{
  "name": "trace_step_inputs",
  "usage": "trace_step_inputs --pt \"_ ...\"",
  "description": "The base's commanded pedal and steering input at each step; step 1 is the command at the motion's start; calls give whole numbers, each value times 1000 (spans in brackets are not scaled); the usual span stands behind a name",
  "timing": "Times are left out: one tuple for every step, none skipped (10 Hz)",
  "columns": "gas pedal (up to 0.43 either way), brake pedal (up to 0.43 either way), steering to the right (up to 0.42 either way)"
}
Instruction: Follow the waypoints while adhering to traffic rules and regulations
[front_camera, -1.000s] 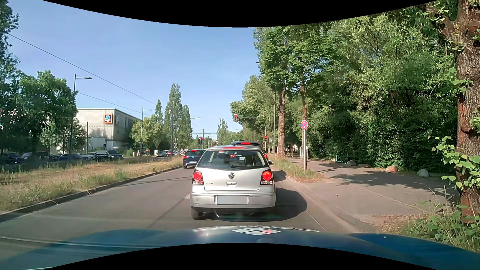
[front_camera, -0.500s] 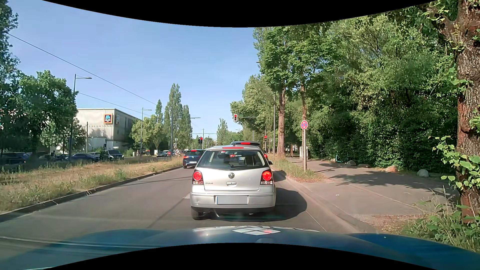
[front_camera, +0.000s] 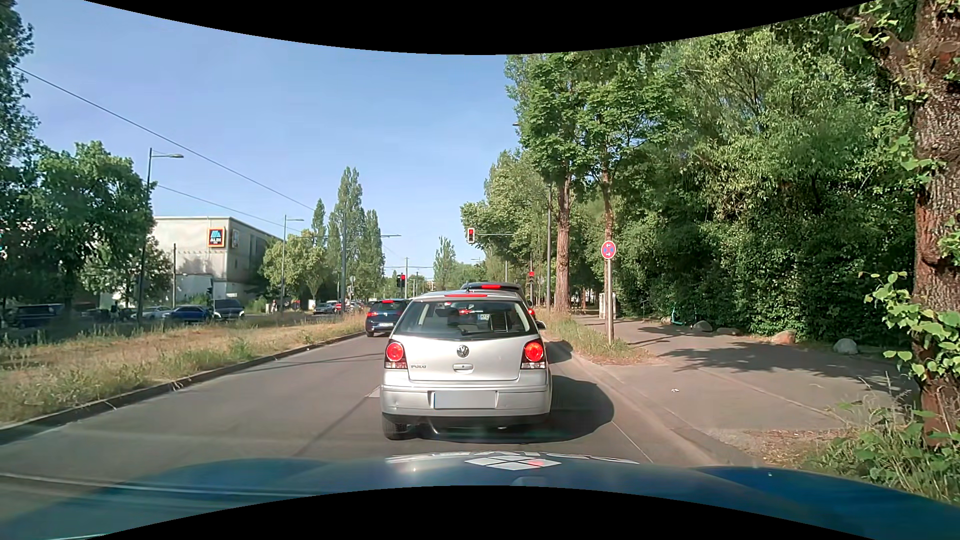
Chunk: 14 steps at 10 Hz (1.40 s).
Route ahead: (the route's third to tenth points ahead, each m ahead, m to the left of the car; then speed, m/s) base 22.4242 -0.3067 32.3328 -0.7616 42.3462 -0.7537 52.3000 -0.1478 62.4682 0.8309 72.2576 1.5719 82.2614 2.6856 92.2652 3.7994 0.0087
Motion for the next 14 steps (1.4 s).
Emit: trace_step_inputs --pt "0 250 -7" --pt "0 250 -7" --pt "0 256 -7" --pt "0 250 -7" --pt "0 250 -7" --pt "0 250 -7" --pt "0 250 -7" --pt "0 250 -7" --pt "0 250 -7" --pt "0 250 -7" --pt "0 250 -7" --pt "0 250 -7" --pt "0 250 -7" --pt "0 250 -7"
